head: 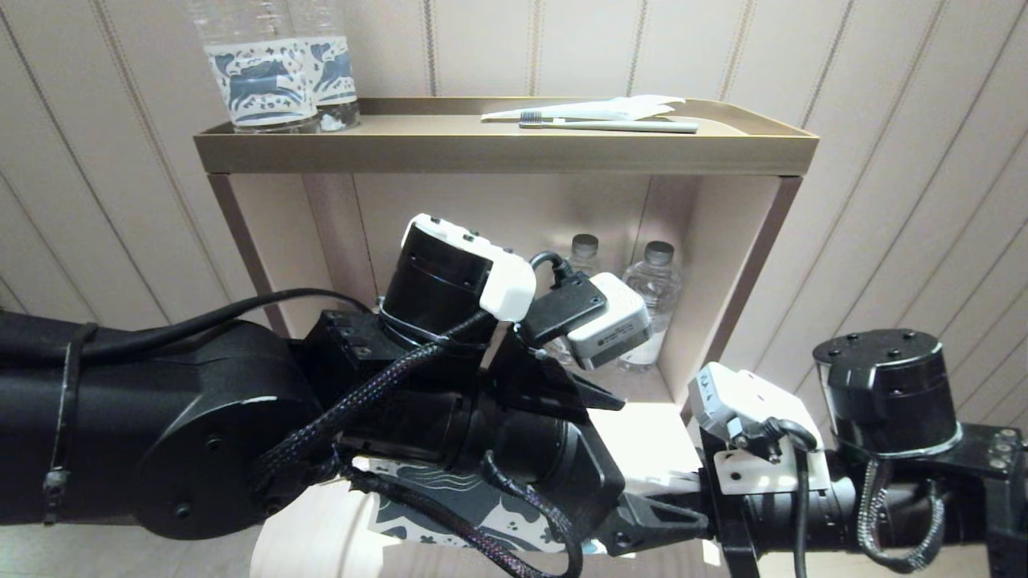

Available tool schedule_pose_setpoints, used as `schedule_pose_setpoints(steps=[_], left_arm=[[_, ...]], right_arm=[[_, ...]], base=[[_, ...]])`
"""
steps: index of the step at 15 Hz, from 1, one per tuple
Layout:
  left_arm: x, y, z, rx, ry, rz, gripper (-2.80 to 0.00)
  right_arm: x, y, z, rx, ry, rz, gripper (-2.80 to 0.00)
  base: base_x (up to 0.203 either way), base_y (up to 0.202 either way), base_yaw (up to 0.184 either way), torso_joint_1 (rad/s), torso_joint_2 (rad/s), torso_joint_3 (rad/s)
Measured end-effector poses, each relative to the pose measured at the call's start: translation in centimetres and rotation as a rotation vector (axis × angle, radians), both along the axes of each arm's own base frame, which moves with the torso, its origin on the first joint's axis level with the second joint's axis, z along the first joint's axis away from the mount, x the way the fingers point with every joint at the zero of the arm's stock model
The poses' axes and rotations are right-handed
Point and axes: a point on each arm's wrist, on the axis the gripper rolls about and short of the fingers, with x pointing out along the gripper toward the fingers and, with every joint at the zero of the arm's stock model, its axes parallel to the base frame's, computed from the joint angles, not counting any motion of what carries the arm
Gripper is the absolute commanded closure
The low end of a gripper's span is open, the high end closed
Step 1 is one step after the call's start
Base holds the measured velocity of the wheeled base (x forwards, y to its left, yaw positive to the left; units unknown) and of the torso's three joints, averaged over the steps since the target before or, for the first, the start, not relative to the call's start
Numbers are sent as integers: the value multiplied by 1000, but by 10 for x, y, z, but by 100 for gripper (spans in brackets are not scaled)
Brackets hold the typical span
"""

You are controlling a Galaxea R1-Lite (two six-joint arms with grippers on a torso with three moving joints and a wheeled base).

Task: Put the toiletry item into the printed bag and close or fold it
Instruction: Open the storage bag

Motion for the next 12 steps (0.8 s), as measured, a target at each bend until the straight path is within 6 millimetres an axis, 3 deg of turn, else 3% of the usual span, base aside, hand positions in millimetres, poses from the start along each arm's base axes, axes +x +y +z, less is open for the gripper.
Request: schedule_pose_setpoints(steps=[12], left_arm=[[0, -1, -5, 4, 18, -28, -280]], right_arm=[[0, -2, 2, 9, 5, -11, 0]], base=[[0, 0, 0, 0, 0, 0]])
